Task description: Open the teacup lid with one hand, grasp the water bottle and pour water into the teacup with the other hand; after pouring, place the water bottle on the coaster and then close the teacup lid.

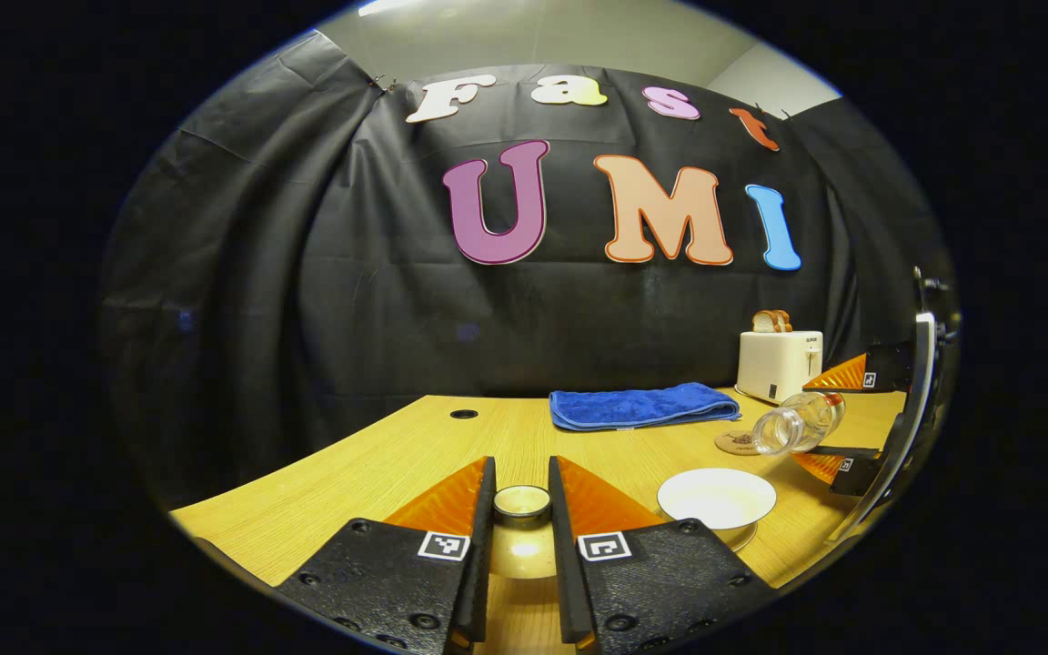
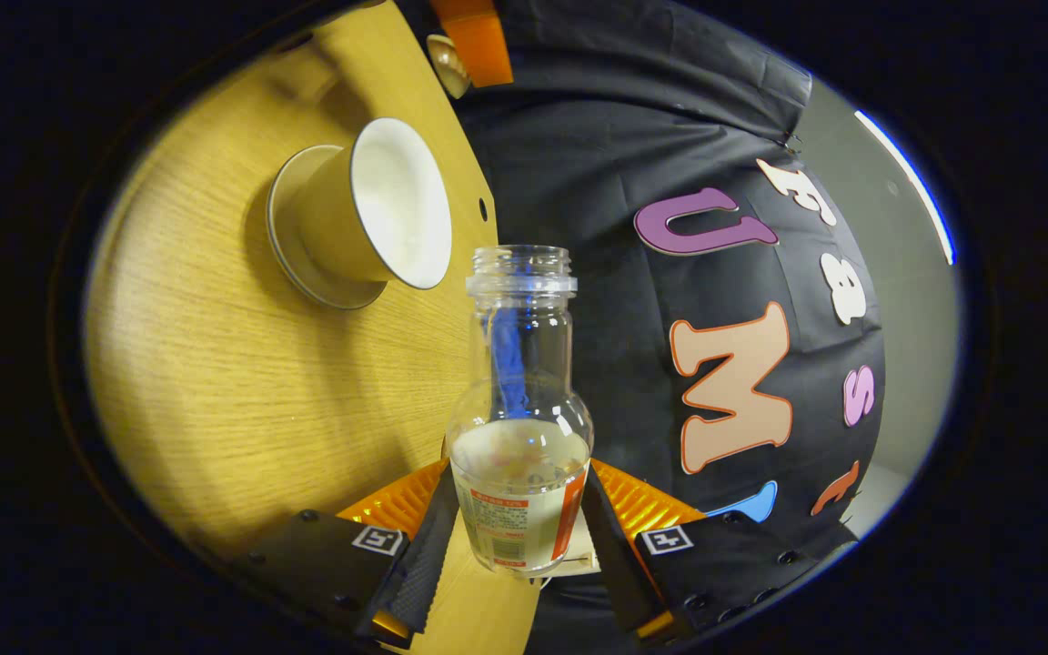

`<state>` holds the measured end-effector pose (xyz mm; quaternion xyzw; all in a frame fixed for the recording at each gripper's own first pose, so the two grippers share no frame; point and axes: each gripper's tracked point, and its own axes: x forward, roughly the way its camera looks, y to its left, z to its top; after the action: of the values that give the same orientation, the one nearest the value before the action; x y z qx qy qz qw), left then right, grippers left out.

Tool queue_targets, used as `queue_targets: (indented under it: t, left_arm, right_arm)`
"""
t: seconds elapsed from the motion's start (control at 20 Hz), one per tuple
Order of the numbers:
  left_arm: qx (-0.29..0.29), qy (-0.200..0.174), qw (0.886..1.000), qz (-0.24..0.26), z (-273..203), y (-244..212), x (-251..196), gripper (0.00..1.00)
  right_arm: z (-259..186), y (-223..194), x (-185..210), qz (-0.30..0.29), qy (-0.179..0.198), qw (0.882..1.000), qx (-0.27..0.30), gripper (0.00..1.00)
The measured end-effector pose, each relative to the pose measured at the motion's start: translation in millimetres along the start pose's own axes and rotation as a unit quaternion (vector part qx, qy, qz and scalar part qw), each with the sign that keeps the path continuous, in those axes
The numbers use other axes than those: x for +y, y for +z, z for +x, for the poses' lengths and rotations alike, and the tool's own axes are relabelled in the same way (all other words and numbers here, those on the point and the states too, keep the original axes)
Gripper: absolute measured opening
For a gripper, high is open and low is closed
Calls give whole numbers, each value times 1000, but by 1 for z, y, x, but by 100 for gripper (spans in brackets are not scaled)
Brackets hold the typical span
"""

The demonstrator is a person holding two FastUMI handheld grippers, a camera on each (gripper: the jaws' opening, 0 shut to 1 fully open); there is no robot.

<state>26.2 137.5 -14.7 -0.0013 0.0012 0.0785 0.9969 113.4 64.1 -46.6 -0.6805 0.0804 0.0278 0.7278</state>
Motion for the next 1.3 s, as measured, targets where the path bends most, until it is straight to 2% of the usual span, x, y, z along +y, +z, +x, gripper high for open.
queue_targets:
  t: [0.55,0.9,1.3]
  left_arm:
    - [0,2,1000,0,0,0,1,29]
    - [0,2,1000,0,0,-1,1,29]
    - [0,5,1000,-1,-1,-1,3,29]
  right_arm:
    - [1,17,-9,-120,-24,992,-25,79]
    - [-2,28,-13,-167,-45,984,-40,80]
    - [-5,35,-19,-217,-94,970,-54,79]
